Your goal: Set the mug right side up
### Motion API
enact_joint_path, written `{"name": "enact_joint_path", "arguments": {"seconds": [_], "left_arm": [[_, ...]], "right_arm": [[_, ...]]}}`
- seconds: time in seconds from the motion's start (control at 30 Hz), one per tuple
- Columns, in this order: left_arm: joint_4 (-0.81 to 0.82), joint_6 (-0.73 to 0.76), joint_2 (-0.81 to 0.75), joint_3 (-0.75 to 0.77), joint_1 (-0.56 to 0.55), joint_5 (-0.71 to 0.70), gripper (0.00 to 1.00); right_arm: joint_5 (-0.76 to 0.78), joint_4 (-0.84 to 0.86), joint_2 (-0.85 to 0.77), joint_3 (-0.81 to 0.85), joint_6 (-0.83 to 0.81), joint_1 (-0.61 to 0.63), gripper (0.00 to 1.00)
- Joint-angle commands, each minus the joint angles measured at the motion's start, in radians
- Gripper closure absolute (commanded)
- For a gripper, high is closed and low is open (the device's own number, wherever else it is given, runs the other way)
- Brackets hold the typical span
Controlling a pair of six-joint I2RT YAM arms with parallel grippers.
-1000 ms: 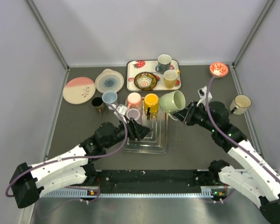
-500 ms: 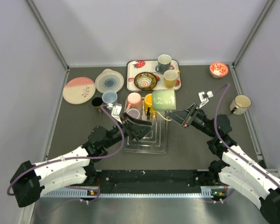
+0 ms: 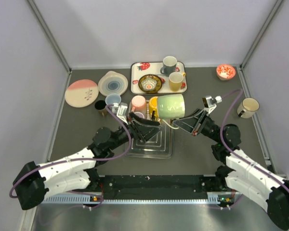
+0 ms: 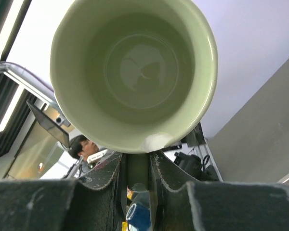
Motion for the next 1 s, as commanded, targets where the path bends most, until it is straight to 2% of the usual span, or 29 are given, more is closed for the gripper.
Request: {"name": "enact_joint_path", "arguments": {"seconds": [0.0,0.13,0.27,0.57,0.8,0.97], "left_arm": [[0.065,0.01,0.004,0.076,-0.004,0.061,0.34],[0.085,-0.005,0.018,0.093,-0.004,0.105,0.34],[0.095,-0.017,0.049,0.111,-0.004,0.14,0.34],[0.138,-0.037,0.08,0.113,-0.003,0.143,0.35],[0.138,-0.023,0.035,0.097,-0.003,0.104,0.39],[0.154,-0.03,-0.014,0.059,-0.001,0.039,0.43]], "right_arm": [[-0.058,0.007,-0.072,0.056,-0.059,0.013,1.0],[-0.065,-0.188,-0.138,0.093,-0.17,0.019,1.0],[-0.066,-0.224,-0.143,0.101,-0.192,0.024,1.0],[-0.03,-0.231,-0.103,0.125,-0.224,0.088,1.0],[0.002,-0.204,-0.017,0.166,-0.256,0.171,1.0],[0.019,-0.19,-0.002,0.162,-0.268,0.185,1.0]]}}
